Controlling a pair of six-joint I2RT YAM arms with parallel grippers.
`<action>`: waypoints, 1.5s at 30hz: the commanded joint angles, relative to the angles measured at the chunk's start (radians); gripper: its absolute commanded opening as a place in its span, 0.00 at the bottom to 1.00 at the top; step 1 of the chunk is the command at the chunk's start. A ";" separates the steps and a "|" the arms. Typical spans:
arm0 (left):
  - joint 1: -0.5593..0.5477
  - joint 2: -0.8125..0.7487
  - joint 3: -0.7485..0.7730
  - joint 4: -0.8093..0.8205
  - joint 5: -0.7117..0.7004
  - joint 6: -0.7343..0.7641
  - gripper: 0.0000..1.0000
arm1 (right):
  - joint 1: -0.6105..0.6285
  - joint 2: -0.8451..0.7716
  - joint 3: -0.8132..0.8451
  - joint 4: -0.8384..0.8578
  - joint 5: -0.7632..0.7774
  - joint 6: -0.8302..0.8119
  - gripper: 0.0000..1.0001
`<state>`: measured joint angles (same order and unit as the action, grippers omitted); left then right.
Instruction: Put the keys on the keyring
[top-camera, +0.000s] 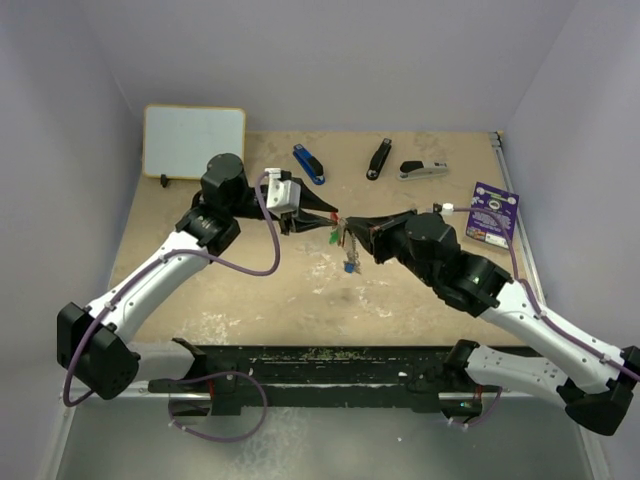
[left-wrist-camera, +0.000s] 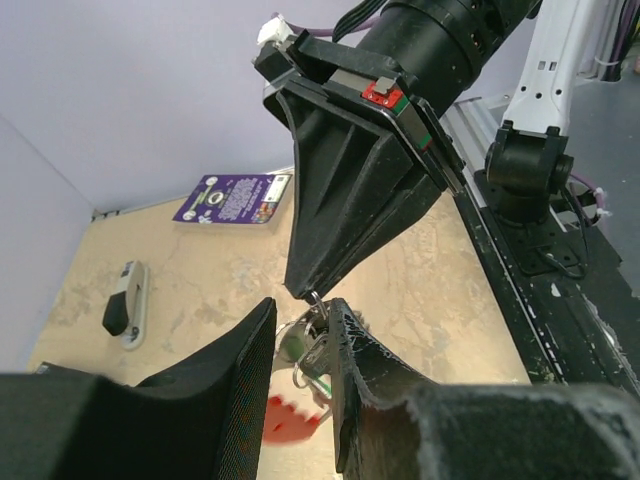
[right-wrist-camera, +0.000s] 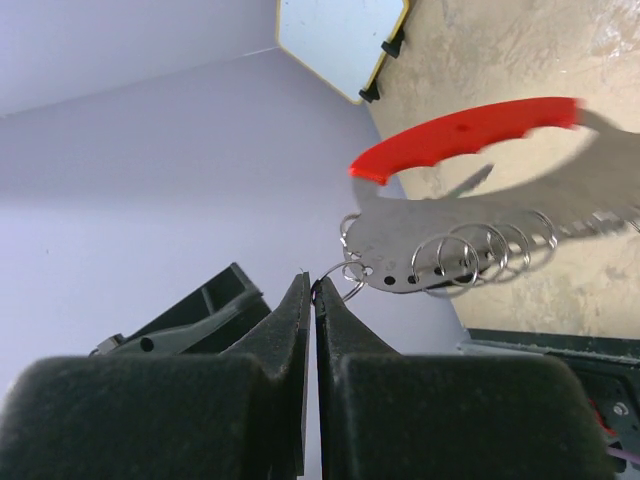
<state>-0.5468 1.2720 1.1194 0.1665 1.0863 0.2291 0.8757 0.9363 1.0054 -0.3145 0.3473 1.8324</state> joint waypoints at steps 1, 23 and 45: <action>-0.014 0.025 0.016 -0.024 0.028 0.025 0.31 | -0.003 -0.002 0.031 0.073 0.024 0.046 0.00; -0.061 0.059 0.025 -0.046 -0.081 -0.079 0.31 | -0.003 0.015 0.044 0.098 0.075 0.002 0.00; -0.073 0.077 0.026 -0.067 -0.217 -0.041 0.24 | -0.003 0.027 0.067 0.105 0.090 -0.023 0.00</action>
<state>-0.6163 1.3506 1.1194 0.0784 0.8837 0.1795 0.8757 0.9813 1.0225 -0.2771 0.3969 1.8118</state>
